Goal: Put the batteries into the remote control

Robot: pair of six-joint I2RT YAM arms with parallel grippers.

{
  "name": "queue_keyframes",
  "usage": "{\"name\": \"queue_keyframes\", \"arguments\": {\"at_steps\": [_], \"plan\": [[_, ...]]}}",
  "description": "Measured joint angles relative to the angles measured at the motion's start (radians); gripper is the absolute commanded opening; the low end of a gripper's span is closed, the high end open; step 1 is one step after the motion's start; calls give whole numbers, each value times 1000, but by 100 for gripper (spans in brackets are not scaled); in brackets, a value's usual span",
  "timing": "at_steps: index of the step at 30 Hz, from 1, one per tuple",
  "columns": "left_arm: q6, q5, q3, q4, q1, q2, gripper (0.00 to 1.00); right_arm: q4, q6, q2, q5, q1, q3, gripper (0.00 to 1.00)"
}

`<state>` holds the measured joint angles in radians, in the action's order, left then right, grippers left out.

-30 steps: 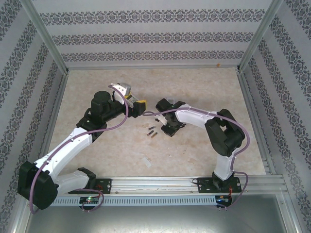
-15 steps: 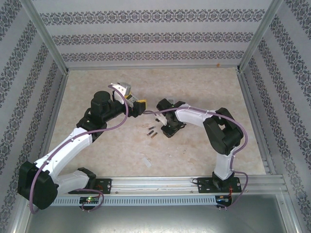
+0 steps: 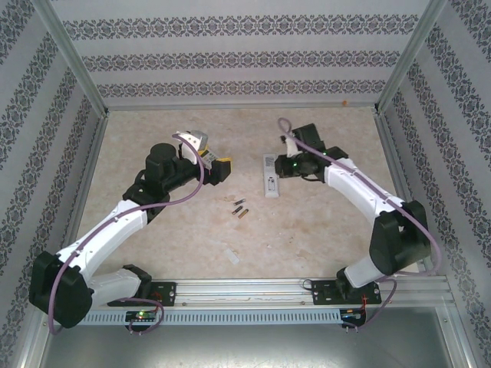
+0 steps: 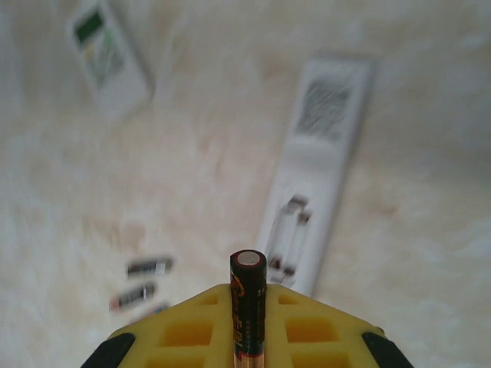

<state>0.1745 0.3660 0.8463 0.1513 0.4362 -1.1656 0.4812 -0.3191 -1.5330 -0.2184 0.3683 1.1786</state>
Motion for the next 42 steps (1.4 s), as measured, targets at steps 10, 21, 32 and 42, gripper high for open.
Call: {"name": "queue_keyframes", "arguments": {"at_steps": [10, 21, 32, 42], "plan": [[31, 12, 25, -40, 0, -42, 100, 56, -126, -281, 19, 8, 68, 13], [40, 35, 40, -63, 0, -101, 100, 135, -127, -338, 28, 43, 140, 16], [43, 45, 46, -64, 0, -102, 100, 166, -131, -407, 50, 64, 176, 21], [43, 45, 46, -63, 0, -102, 100, 178, -151, -407, 68, 66, 176, 19]]}}
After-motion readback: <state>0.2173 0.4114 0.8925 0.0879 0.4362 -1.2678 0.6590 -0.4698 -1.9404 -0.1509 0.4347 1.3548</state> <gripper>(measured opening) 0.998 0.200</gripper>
